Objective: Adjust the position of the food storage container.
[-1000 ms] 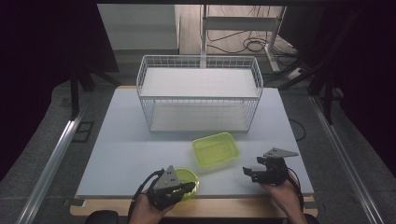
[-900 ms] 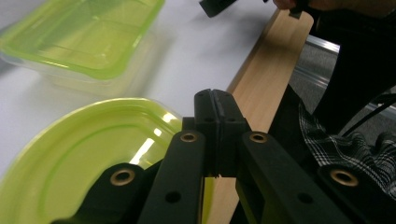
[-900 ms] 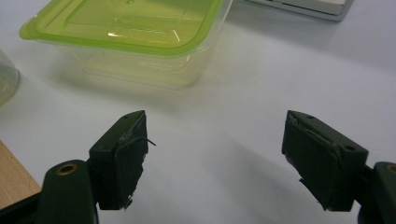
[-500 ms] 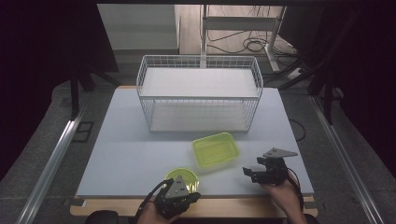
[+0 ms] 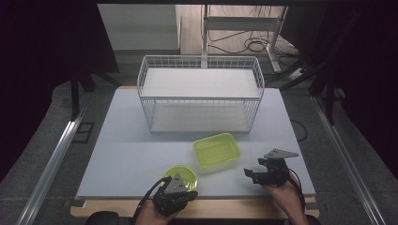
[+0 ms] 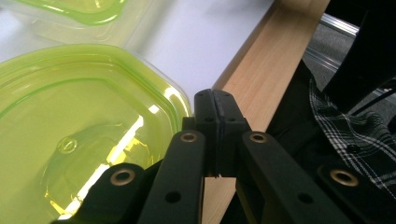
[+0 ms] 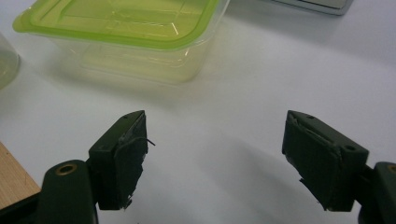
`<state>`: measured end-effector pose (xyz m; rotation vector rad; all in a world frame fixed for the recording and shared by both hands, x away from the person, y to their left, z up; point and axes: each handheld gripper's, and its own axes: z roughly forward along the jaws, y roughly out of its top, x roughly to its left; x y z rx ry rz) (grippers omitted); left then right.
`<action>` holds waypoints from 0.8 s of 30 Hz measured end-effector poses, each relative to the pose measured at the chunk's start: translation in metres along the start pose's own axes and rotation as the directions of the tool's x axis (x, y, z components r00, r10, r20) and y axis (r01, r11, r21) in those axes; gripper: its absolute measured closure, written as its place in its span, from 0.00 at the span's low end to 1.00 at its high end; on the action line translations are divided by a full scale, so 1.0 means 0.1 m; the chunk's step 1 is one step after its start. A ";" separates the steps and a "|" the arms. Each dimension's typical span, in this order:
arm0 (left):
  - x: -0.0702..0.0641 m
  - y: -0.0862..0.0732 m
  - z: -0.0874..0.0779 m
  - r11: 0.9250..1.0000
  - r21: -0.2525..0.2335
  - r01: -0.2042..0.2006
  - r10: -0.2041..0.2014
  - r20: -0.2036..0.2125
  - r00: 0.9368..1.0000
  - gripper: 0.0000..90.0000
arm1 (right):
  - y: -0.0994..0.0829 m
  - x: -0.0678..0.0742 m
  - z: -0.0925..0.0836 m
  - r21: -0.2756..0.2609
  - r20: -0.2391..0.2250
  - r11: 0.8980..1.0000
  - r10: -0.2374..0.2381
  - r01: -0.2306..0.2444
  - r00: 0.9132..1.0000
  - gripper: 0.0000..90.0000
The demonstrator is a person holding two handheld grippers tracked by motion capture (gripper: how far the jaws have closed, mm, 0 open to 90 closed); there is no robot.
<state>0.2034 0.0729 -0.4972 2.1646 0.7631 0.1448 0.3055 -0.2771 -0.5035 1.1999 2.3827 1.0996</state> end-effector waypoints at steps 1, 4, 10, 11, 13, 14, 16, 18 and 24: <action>0.03 -0.01 -0.01 1.000 -0.004 0.012 -0.012 -0.001 1.000 1.00 | 0.00 0.00 0.00 0.001 -0.001 1.000 -0.001 0.001 1.000 0.26; 0.06 -0.01 -0.02 1.000 -0.006 0.022 -0.022 -0.006 1.000 1.00 | 0.00 0.00 0.00 0.002 0.000 1.000 -0.002 0.002 1.000 0.26; 0.17 -0.04 -0.09 0.999 -0.008 0.052 -0.052 -0.034 0.998 1.00 | 0.00 0.00 0.01 0.008 -0.001 1.000 -0.005 0.005 1.000 0.26; 0.19 -0.05 -0.10 0.998 -0.009 0.056 -0.056 -0.039 0.998 1.00 | -0.01 0.00 0.01 0.008 -0.001 1.000 -0.005 0.005 1.000 0.26; 0.22 -0.06 -0.11 0.998 -0.010 0.064 -0.064 -0.047 0.997 1.00 | -0.01 0.00 0.01 0.009 0.000 1.000 -0.006 0.006 1.000 0.26; 0.24 -0.07 -0.12 0.998 -0.010 0.067 -0.067 -0.051 0.996 1.00 | -0.01 0.00 0.01 0.008 0.000 1.000 -0.006 0.006 1.000 0.26; 0.27 -0.08 -0.14 0.997 -0.012 0.075 -0.076 -0.060 0.995 1.00 | -0.01 0.00 0.01 0.008 0.000 1.000 -0.006 0.006 1.000 0.25; 0.29 -0.08 -0.15 0.997 -0.013 0.078 -0.078 -0.065 0.995 1.00 | -0.01 0.00 0.01 0.008 0.000 1.000 -0.007 0.007 1.000 0.25; 0.40 -0.11 -0.19 0.994 -0.028 0.108 -0.110 -0.090 0.990 1.00 | 0.00 0.00 0.01 0.008 -0.001 1.000 -0.012 0.012 1.000 0.25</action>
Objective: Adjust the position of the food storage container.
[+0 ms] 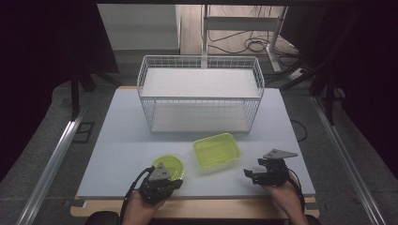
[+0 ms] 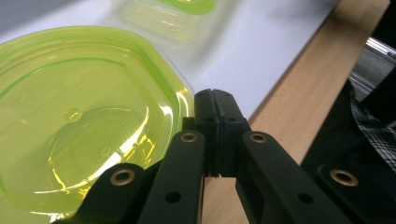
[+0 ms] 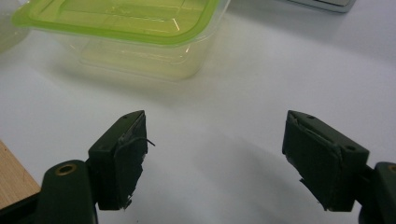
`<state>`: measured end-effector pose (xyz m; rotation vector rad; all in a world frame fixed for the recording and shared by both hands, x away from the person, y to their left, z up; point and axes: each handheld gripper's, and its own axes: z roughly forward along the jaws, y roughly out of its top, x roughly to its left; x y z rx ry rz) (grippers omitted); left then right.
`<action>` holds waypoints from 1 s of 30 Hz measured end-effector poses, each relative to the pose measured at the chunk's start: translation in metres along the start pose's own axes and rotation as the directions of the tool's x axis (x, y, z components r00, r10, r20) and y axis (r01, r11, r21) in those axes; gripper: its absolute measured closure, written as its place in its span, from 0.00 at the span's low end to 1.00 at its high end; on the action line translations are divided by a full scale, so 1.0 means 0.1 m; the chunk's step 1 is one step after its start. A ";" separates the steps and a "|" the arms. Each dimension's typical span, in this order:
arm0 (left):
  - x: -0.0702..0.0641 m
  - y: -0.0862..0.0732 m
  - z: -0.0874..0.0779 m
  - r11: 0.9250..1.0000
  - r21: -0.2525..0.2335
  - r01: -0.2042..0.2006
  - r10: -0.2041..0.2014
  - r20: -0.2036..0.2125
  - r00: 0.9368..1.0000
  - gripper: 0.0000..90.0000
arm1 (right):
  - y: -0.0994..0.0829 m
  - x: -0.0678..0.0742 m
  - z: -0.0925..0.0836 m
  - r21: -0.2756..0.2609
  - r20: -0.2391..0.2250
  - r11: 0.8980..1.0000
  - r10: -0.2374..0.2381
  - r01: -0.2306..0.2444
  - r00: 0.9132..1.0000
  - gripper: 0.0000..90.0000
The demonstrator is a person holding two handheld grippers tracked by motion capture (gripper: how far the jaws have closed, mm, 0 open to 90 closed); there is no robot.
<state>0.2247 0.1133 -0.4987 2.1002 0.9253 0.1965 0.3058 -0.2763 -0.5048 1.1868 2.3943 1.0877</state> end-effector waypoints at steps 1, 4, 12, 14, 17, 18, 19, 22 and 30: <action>0.04 0.00 -0.01 1.000 -0.002 0.008 -0.008 -0.007 1.000 1.00 | 0.00 0.00 0.00 0.003 -0.001 1.000 0.002 -0.002 1.000 0.25; 0.11 0.00 -0.02 1.000 -0.006 0.017 -0.017 -0.023 1.000 1.00 | 0.00 0.01 0.00 0.005 -0.001 1.000 0.000 0.000 1.000 0.25; 0.29 -0.01 -0.07 0.998 -0.017 0.052 -0.054 -0.076 0.996 1.00 | 0.00 0.01 0.01 0.003 -0.003 1.000 0.003 -0.003 1.000 0.25; 0.34 -0.01 -0.08 0.998 -0.018 0.062 -0.063 -0.085 0.994 1.00 | 0.00 0.01 0.01 0.002 -0.004 1.000 0.004 -0.004 1.000 0.25; 0.44 -0.02 -0.11 0.996 -0.026 0.086 -0.089 -0.110 0.990 1.00 | 0.01 0.01 0.01 0.001 -0.008 1.000 0.004 -0.004 1.000 0.25; 0.47 -0.02 -0.12 0.995 -0.027 0.091 -0.094 -0.115 0.989 1.00 | 0.01 0.01 0.01 0.001 -0.009 1.000 0.003 -0.003 1.000 0.25; 0.50 -0.02 -0.13 0.995 -0.031 0.096 -0.099 -0.121 0.988 1.00 | 0.01 0.02 0.01 0.003 -0.011 1.000 0.007 -0.007 1.000 0.25; 0.55 -0.03 -0.15 0.994 -0.032 0.102 -0.106 -0.134 0.985 1.00 | 0.01 0.02 0.02 0.001 -0.019 1.000 0.015 -0.015 1.000 0.26; 0.76 -0.04 -0.20 0.990 -0.055 0.133 -0.141 -0.173 0.975 1.00 | 0.02 0.05 0.02 0.010 -0.037 1.000 0.018 -0.018 0.999 0.29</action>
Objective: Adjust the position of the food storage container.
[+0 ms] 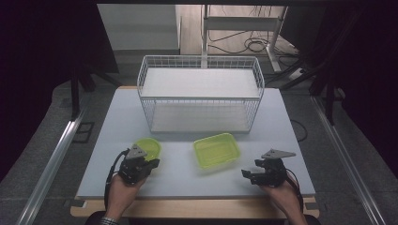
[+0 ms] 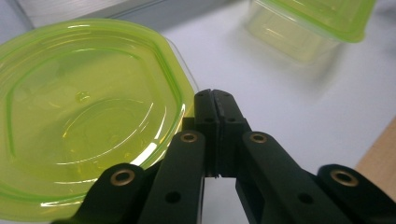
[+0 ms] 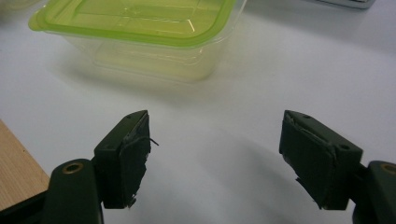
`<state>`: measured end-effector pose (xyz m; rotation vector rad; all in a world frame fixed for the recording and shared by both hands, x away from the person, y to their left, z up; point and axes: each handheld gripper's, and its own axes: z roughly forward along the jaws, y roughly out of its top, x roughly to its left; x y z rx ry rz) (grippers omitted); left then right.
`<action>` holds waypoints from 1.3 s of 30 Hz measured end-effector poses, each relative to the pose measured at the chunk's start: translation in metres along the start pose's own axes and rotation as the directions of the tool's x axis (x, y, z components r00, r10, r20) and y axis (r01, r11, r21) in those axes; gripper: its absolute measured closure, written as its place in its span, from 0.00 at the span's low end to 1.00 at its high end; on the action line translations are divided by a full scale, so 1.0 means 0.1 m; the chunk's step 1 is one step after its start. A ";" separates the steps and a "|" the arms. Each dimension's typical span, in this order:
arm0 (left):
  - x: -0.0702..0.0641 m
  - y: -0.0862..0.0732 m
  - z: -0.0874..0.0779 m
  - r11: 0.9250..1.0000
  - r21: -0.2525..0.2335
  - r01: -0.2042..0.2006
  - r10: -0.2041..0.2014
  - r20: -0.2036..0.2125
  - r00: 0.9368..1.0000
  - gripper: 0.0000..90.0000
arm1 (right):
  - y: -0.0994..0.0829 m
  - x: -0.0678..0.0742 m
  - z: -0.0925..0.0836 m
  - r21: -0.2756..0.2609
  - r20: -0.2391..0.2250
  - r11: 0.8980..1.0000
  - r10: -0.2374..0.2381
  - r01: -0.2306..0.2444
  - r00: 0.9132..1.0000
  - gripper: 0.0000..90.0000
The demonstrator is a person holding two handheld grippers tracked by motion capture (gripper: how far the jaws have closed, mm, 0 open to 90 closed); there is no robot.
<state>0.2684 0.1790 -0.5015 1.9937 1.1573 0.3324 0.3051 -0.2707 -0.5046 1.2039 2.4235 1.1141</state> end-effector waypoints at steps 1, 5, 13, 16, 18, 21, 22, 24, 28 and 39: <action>0.02 0.00 0.01 1.000 -0.001 0.001 -0.001 -0.003 1.000 1.00 | 0.00 0.00 0.00 0.000 -0.001 1.000 0.000 0.000 1.000 0.29; 0.12 0.01 0.01 1.000 -0.004 0.017 -0.017 -0.023 1.000 1.00 | 0.00 0.00 0.00 0.000 -0.007 1.000 0.003 -0.003 1.000 0.29; 0.23 0.02 -0.03 0.998 -0.029 0.048 -0.049 -0.053 0.997 1.00 | 0.01 0.01 0.00 0.008 -0.010 1.000 0.008 -0.008 1.000 0.31; 0.19 0.02 -0.03 0.998 -0.037 0.040 -0.042 -0.047 0.998 1.00 | 0.02 0.01 0.00 0.005 -0.014 1.000 0.022 -0.022 1.000 0.35; 0.16 0.04 -0.02 0.999 -0.039 0.024 -0.025 -0.033 0.999 1.00 | 0.03 0.01 -0.01 0.006 -0.013 1.000 0.023 -0.023 1.000 0.38; 0.03 0.05 0.03 0.999 -0.040 -0.009 0.009 -0.011 1.000 0.99 | 0.05 0.01 -0.04 0.007 -0.016 1.000 0.006 -0.005 1.000 0.54; 0.00 0.06 0.04 0.999 -0.047 -0.015 0.015 0.001 1.000 0.99 | 0.06 0.01 -0.05 0.008 -0.016 1.000 -0.002 0.002 1.000 0.57; -0.03 0.07 0.05 0.998 -0.052 -0.021 0.022 0.012 1.000 0.99 | 0.07 0.00 -0.06 0.010 -0.017 1.000 -0.016 0.017 1.000 0.67; -0.13 0.10 0.13 0.998 -0.058 -0.038 0.041 0.051 0.998 0.98 | 0.12 -0.02 -0.07 0.004 -0.015 0.999 -0.033 0.033 0.999 0.80; -0.33 0.31 0.54 0.995 -0.017 -0.102 0.103 0.098 0.990 0.99 | 0.43 -0.14 0.08 -0.043 0.025 0.996 -0.072 0.073 0.997 1.00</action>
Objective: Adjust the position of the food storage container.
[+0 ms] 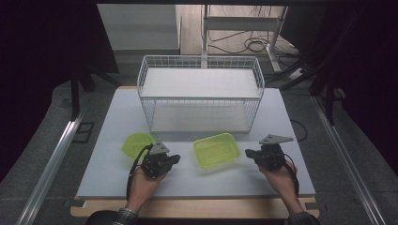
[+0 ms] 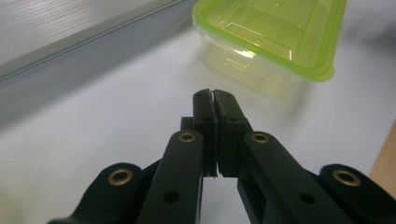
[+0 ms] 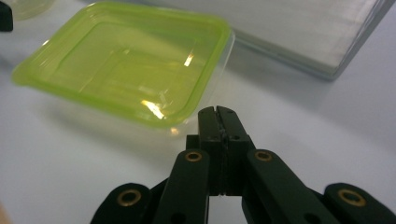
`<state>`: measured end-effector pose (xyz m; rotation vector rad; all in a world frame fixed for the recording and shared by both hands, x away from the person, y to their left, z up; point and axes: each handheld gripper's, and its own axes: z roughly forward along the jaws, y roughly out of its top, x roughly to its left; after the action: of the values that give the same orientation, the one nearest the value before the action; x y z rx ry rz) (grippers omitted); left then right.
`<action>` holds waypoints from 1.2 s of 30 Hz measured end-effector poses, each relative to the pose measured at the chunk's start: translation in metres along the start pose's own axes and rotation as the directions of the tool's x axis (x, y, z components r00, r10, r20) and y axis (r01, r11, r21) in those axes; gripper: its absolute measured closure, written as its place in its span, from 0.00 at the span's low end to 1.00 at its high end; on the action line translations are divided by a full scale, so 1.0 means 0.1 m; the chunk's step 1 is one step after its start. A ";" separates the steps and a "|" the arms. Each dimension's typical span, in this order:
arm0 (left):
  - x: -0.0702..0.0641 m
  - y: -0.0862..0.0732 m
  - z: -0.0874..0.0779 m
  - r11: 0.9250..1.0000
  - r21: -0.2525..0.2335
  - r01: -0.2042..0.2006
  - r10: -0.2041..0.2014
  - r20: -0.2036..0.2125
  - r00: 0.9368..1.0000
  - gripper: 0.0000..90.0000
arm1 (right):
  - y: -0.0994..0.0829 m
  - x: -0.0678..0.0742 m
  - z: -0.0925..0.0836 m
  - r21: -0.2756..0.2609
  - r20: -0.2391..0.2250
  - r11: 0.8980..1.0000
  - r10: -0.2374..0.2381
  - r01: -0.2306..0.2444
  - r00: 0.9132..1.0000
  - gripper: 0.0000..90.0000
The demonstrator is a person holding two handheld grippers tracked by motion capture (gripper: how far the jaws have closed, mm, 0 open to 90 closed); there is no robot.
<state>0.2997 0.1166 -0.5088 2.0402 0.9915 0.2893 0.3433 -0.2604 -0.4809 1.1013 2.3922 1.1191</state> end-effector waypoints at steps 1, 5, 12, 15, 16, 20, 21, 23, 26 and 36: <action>0.00 0.00 0.00 1.000 0.000 0.000 0.000 0.000 1.000 0.99 | 0.00 0.00 0.00 0.000 0.000 1.000 0.000 0.000 1.000 1.00; -0.02 0.12 0.21 0.999 0.023 -0.022 0.022 -0.007 1.000 0.99 | 0.14 -0.07 0.16 -0.001 0.025 1.000 -0.023 0.023 0.999 1.00; 0.04 0.23 0.43 0.999 0.042 -0.007 0.009 -0.032 0.999 0.99 | 0.24 -0.13 0.41 0.021 0.015 1.000 -0.021 0.020 1.000 0.99; 0.04 0.23 0.46 0.999 0.039 -0.003 0.004 -0.020 1.000 0.99 | 0.24 -0.09 0.44 0.027 0.010 0.999 -0.032 0.031 0.999 1.00; 0.04 0.22 0.46 0.999 0.048 -0.009 0.010 -0.027 1.000 0.99 | 0.24 -0.07 0.43 0.029 0.004 0.999 -0.033 0.033 0.999 0.99; 0.04 0.19 0.42 0.997 0.071 -0.021 0.023 -0.031 0.999 0.99 | 0.22 0.02 0.41 0.034 -0.012 0.998 -0.044 0.045 0.999 0.99; 0.03 0.18 0.41 0.998 0.067 -0.011 0.013 -0.027 1.000 0.99 | 0.21 0.04 0.41 0.039 -0.019 0.998 -0.048 0.049 0.999 0.99; 0.02 0.17 0.40 0.998 0.068 -0.013 0.015 -0.024 1.000 0.99 | 0.21 0.05 0.41 0.041 -0.027 0.998 -0.053 0.054 0.998 0.99; -0.01 0.13 0.34 0.997 0.079 -0.016 0.018 -0.025 1.000 0.99 | 0.17 0.13 0.37 0.044 -0.049 0.998 -0.053 0.055 0.997 0.99; -0.08 0.04 0.26 0.993 0.119 -0.017 0.022 -0.038 0.999 0.99 | 0.07 0.27 0.24 0.038 -0.097 0.999 -0.034 0.038 0.995 0.99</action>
<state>0.3101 0.0936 -0.5210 2.1601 1.0346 0.2877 0.3414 -0.2247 -0.4905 1.0349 2.5081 1.1413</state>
